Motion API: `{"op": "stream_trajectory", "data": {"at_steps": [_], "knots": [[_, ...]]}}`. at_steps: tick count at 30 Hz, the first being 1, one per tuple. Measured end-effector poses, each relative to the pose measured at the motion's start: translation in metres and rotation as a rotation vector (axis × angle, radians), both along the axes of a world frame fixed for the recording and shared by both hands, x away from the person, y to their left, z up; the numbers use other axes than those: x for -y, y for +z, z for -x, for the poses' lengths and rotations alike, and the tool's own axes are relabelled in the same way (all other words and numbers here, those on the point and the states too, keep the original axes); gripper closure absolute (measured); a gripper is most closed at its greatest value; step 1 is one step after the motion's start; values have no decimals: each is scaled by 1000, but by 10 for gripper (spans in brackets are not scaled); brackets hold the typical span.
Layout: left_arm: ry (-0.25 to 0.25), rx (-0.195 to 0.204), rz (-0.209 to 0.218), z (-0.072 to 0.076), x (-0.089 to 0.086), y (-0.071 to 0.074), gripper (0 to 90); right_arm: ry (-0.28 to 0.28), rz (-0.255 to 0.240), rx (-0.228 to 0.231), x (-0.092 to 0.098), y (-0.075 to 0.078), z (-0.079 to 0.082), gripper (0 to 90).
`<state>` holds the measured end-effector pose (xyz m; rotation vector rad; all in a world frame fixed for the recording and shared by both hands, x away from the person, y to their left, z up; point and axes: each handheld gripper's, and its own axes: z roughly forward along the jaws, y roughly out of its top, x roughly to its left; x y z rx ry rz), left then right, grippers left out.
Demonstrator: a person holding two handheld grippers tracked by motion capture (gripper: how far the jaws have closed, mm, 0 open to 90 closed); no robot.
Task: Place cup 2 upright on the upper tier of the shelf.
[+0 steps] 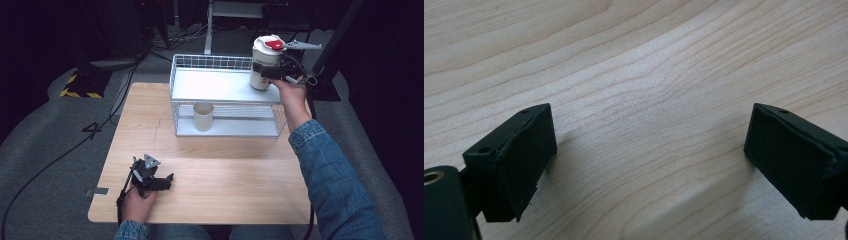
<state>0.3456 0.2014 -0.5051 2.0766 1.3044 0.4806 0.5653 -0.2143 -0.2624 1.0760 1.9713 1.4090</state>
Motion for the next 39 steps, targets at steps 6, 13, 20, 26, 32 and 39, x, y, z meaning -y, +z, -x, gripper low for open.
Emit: {"op": "stream_trajectory", "data": {"at_steps": [6, 13, 20, 26, 32, 39], "knots": [[0, 0, 0, 0, 0, 0, 71, -12, -3, -10, 3, -9, -3, 110], [1, -1, 3, 0, 0, 0, 71, -18, -10, -2, 7, -12, -5, 109], [1, -1, 3, 0, 0, 0, 71, -16, -15, -3, 9, -15, -6, 109], [1, -1, 3, 0, 0, 0, 71, -4, -5, -4, 10, -15, -6, 109], [0, 0, 0, 0, 0, 0, 71, 9, 4, 4, 11, -16, -7, 109], [0, 0, 1, 0, 0, 0, 72, 12, 2, 7, 11, -16, -7, 109]]}}
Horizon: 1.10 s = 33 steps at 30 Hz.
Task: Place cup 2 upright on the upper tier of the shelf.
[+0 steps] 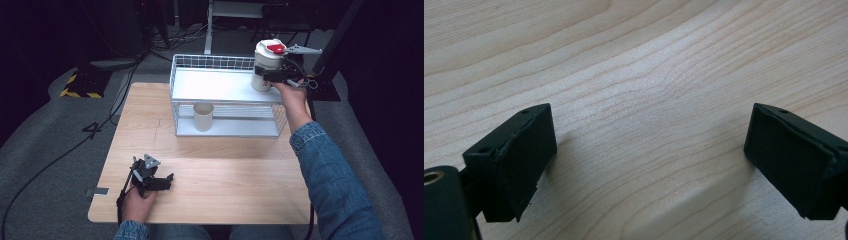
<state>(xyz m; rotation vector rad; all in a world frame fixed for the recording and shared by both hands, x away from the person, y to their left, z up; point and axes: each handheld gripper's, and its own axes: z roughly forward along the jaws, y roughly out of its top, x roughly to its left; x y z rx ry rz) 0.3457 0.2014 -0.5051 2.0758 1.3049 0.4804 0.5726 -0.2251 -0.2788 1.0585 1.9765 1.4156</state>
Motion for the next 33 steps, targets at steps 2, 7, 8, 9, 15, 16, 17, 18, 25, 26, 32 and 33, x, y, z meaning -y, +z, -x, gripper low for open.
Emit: {"op": "stream_trajectory", "data": {"at_steps": [2, 7, 8, 9, 15, 16, 17, 18, 25, 26, 32, 33], "knots": [[0, 0, -1, 0, 0, 0, 72, 6, -5, -4, 1, 0, -1, 108], [1, -2, 3, 0, 0, 0, 72, 5, -6, -1, 0, -1, -1, 85], [0, -1, 3, 0, 0, 0, 72, 4, -6, -1, -1, -2, -1, 76], [1, -1, 3, 0, 0, 0, 71, 4, -9, -1, -1, -2, -1, 66], [6, -3, 11, 0, 1, 0, 72, 8, 9, 28, 1, 1, 5, 30], [0, -3, 4, 0, 0, 0, 71, 3, 11, 31, 2, 2, 8, 28], [0, -3, 4, 0, 0, 0, 72, 1, 10, 35, 3, 3, 9, 24], [2, -3, 5, 0, 0, 0, 72, -2, 10, 38, 4, 4, 11, 20], [3, -1, 4, 0, 0, 0, 72, 31, -7, 30, 15, 10, 24, 8], [3, -1, 4, 0, 0, 0, 71, 37, -3, 36, 16, 12, 27, 8], [4, -4, 6, 0, 1, 0, 72, 70, -6, 65, 22, 21, 47, 11], [4, -4, 6, 0, 1, 0, 72, 76, -7, 67, 23, 22, 51, 11]]}}
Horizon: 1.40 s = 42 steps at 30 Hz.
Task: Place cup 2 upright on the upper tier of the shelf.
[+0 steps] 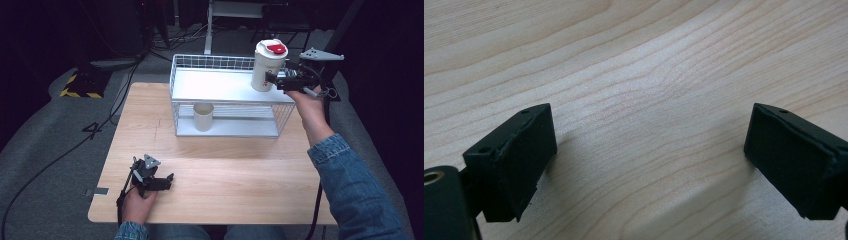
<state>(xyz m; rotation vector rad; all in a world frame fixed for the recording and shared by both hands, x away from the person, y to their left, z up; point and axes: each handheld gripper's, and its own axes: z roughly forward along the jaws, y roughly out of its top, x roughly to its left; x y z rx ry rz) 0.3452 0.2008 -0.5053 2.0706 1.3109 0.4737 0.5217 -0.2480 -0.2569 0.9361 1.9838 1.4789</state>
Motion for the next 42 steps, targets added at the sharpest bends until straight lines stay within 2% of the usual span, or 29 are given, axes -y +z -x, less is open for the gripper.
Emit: {"op": "stream_trajectory", "data": {"at_steps": [3, 10, 11, 16, 17, 22, 27, 36, 42], "knots": [[0, 0, 0, 0, 0, 0, 72, 15, 14, -12, 3, 0, 10, 12], [0, 0, 0, 0, 0, 0, 72, 46, 9, -22, 9, -3, 29, 15], [-1, 1, -1, 0, 0, 0, 72, 59, 11, -21, 11, -4, 36, 15], [0, 1, 0, 0, 0, 0, 72, 80, 26, -18, 12, -6, 47, 18], [-1, 2, -4, -1, 0, 0, 71, 91, 42, -20, 13, -7, 54, 21], [-2, 3, -4, -1, 0, 0, 72, 110, 59, -21, 19, -12, 70, 29], [-2, 2, -2, -1, 0, 0, 71, 115, 55, -50, 28, -21, 82, 40], [-2, 1, -3, -1, 0, 0, 72, 134, 101, -94, 41, -48, 109, 99], [-2, 2, -2, -1, 0, 0, 72, 121, 112, -117, 46, -61, 120, 99]]}}
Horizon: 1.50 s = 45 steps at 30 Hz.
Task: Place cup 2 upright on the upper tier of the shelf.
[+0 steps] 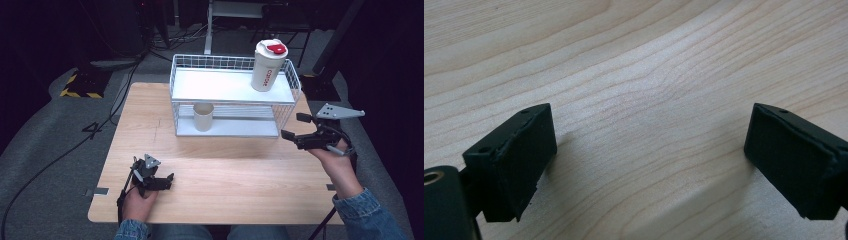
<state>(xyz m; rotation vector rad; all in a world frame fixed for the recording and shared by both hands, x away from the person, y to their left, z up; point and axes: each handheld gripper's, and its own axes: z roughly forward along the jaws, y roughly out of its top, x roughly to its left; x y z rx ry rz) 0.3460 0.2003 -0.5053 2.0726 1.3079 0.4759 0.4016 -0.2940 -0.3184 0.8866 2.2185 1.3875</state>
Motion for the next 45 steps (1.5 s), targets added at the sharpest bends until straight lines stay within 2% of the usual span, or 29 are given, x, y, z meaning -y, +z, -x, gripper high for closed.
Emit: {"op": "stream_trajectory", "data": {"at_steps": [1, 4, 9, 14, 20, 21, 22, 23, 28, 30, 39, 45], "knots": [[0, 0, 0, 0, 0, 0, 72, -3, 6, -22, 1, -7, 5, 100], [0, 0, 0, 0, 0, 0, 72, -1, 7, -26, 2, -18, 10, 106], [0, 0, 2, 0, 0, 0, 72, -4, 0, -60, 6, -38, 16, 111], [1, -1, 2, 0, 0, 0, 71, -33, 26, -75, 10, -56, 22, 115], [3, 0, 2, -1, 1, 0, 71, -62, 21, -124, 15, -81, 28, 116], [3, 0, 2, -1, 1, 0, 71, -62, 21, -124, 15, -81, 28, 116], [3, -3, 4, -1, 1, 0, 71, -81, 38, -124, 16, -91, 30, 116], [4, -3, 3, -1, 1, 0, 71, -85, 42, -124, 16, -93, 31, 116], [4, -4, 3, -1, 2, 0, 71, -112, 30, -140, 20, -112, 34, 116], [4, -4, 3, -1, 2, 0, 71, -122, 41, -130, 21, -119, 35, 116], [4, -4, 3, -1, 2, 0, 71, -158, 32, -142, 25, -151, 40, 116], [4, -4, 3, -1, 2, 0, 71, -179, 50, -160, 26, -166, 39, 116]]}}
